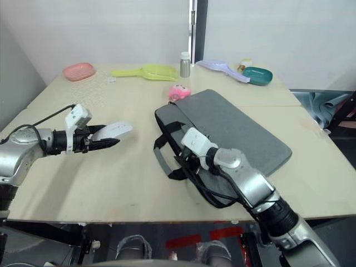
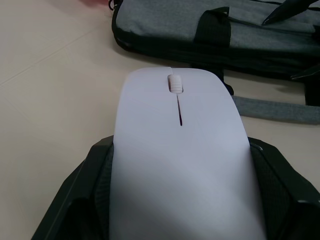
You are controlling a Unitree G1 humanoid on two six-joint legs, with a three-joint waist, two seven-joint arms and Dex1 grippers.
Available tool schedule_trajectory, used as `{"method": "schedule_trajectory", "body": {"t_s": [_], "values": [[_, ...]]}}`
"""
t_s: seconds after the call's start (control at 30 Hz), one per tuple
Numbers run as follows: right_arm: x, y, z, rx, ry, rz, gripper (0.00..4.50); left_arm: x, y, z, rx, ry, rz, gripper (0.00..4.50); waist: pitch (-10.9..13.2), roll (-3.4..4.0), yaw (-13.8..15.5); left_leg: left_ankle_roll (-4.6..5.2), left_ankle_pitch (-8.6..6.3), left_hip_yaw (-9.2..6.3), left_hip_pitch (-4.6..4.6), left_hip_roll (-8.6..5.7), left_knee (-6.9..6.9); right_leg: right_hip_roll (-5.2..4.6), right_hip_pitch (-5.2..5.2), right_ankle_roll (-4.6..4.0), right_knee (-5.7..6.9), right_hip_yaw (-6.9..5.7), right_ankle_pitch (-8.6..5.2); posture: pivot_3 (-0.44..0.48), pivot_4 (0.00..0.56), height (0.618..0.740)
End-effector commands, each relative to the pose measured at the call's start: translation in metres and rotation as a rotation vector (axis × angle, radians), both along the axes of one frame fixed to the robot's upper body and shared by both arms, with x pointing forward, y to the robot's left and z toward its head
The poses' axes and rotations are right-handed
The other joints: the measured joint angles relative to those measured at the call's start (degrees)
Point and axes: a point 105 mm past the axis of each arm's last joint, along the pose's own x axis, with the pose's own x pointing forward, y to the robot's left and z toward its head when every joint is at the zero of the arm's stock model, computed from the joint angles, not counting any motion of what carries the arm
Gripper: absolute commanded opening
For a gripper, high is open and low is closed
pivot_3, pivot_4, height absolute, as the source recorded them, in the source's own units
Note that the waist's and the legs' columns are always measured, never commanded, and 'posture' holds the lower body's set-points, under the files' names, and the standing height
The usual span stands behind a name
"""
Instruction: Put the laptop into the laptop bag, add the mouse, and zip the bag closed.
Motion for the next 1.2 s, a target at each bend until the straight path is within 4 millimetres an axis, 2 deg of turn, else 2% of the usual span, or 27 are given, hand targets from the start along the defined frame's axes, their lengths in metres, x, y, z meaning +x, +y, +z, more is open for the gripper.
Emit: {"method": "schedule_trajectory", "body": {"t_s": [0.03, 0.13, 0.17, 0.47, 0.53, 0.63, 0.77, 0.93, 1.07, 1.2], "values": [[0.0, -0.009, 0.003, -0.019, -0.013, -0.033, 4.25, 0.001, -0.011, 0.014, -0.005, -0.059, -0.033, 2.88, 0.0, -0.01, 0.1, 0.0, 0.0, 0.01, 0.0, 0.0, 0.02, 0.0, 0.01, 0.0, 0.01, 0.01, 0.0, 0.0, 0.15, 0.74], [-0.001, -0.013, 0.005, -0.009, 0.008, -0.045, 3.45, 0.001, -0.014, 0.01, -0.012, -0.052, -0.044, 2.88, 0.0, -0.01, 0.1, -0.01, 0.0, 0.0, 0.04, 0.0, 0.03, 0.0, 0.02, 0.0, 0.06, 0.02, 0.0, 0.0, 0.15, 0.74], [-0.001, -0.014, 0.005, -0.011, 0.008, -0.047, 2.96, 0.0, -0.016, 0.009, -0.015, -0.051, -0.051, 2.88, 0.0, -0.01, 0.1, -0.01, 0.0, 0.0, 0.05, 0.0, 0.07, 0.0, 0.02, 0.0, 0.11, 0.02, 0.0, 0.0, 0.15, 0.74], [-0.006, -0.016, 0.014, 0.052, 0.056, -0.057, 0.01, 0.0, -0.028, 0.009, -0.042, -0.054, -0.088, 2.88, 0.0, 0.0, 0.3, 0.01, 0.0, -0.06, 0.07, 0.0, 0.5, -0.03, 0.03, 0.0, 0.53, 0.09, 0.0, 0.0, 0.15, 0.74], [-0.006, -0.017, 0.018, 0.081, 0.069, -0.063, 0.01, -0.001, -0.03, 0.008, -0.041, -0.052, -0.1, 2.88, 0.0, 0.0, 0.3, 0.02, 0.0, -0.06, 0.07, 0.0, 0.53, -0.03, 0.03, 0.0, 0.58, 0.1, 0.0, 0.0, 0.15, 0.74], [-0.007, -0.012, 0.034, 0.18, 0.073, -0.055, 0.01, -0.005, -0.036, 0.006, -0.038, -0.048, -0.133, 2.88, 0.0, 0.0, 0.3, 0.02, 0.0, -0.06, 0.07, 0.0, 0.53, -0.02, 0.0, 0.0, 0.61, 0.1, 0.0, 0.0, 0.15, 0.74], [-0.003, 0.001, 0.08, 0.467, 0.115, -0.049, 0.01, -0.01, -0.047, 0.005, -0.041, -0.037, -0.197, 2.88, 0.0, 0.07, -0.4, 0.02, 0.01, -0.03, 0.05, 0.01, 0.54, 0.0, -0.08, -0.02, 0.71, 0.15, 0.01, 0.0, 0.15, 0.74], [-0.002, 0.007, 0.116, 0.602, 0.155, -0.012, 0.01, -0.006, -0.061, 0.001, -0.036, -0.049, -0.243, 2.88, 0.1, 0.1, -0.5, 0.0, 0.06, -0.05, 0.11, 0.01, 0.54, 0.0, -0.1, -0.07, 0.86, 0.15, -0.02, 0.0, 0.15, 0.74], [-0.006, 0.012, 0.128, 0.678, 0.209, 0.032, 0.01, -0.001, -0.075, -0.001, -0.045, -0.068, -0.267, 2.88, 0.1, 0.15, -0.4, -0.04, 0.09, -0.05, 0.08, 0.01, 0.5, 0.0, -0.11, -0.09, 0.81, 0.13, -0.03, 0.0, 0.15, 0.74], [-0.008, 0.015, 0.142, 0.755, 0.234, 0.052, 0.01, 0.014, -0.105, -0.006, -0.068, -0.113, -0.28, 2.88, 0.2, 0.26, 0.1, -0.05, 0.1, -0.05, 0.05, -0.01, 0.48, -0.01, -0.12, -0.11, 0.82, 0.1, -0.05, 0.0, 0.15, 0.74]]}}
